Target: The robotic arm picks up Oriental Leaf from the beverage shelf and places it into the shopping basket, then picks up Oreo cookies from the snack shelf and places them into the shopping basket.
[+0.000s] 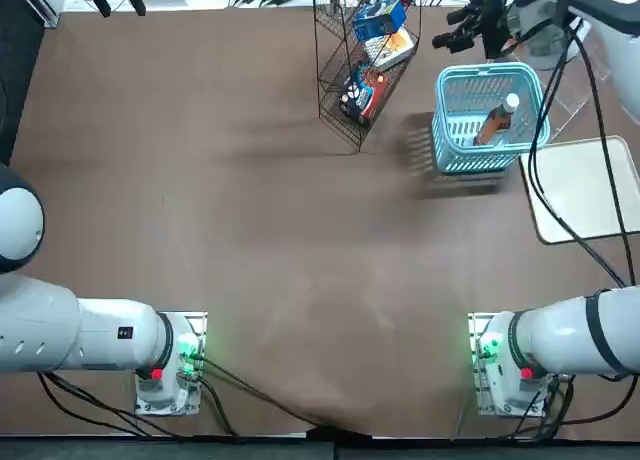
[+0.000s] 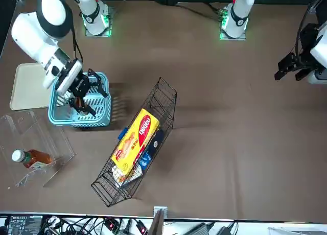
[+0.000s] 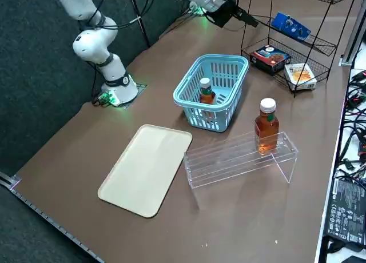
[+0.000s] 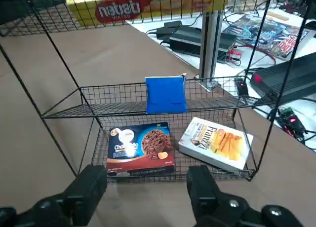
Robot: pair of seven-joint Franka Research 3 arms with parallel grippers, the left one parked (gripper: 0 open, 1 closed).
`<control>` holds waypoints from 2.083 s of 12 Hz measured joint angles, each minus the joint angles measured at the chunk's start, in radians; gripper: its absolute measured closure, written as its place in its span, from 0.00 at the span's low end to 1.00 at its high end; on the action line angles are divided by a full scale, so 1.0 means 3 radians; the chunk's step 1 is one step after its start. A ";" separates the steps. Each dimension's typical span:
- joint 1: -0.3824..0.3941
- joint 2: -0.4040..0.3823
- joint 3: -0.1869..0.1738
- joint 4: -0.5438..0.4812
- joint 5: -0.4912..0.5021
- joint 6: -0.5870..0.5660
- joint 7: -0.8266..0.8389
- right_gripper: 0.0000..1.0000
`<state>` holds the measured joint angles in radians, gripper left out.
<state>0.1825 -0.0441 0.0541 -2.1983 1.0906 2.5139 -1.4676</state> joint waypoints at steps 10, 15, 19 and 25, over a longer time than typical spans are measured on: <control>0.0324 0.0642 0.0000 0.0532 0.0164 0.0345 0.0000 0.00; 0.0411 0.0882 0.0000 0.0808 0.0201 0.0405 0.0000 0.00; 0.0444 0.1083 -0.0001 0.1035 0.0202 0.0433 -0.0001 0.00; 0.0458 0.1225 -0.0001 0.1210 0.0203 0.0455 -0.0001 0.00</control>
<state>0.3199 0.3235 0.0538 -1.8354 1.1513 2.6503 -1.4679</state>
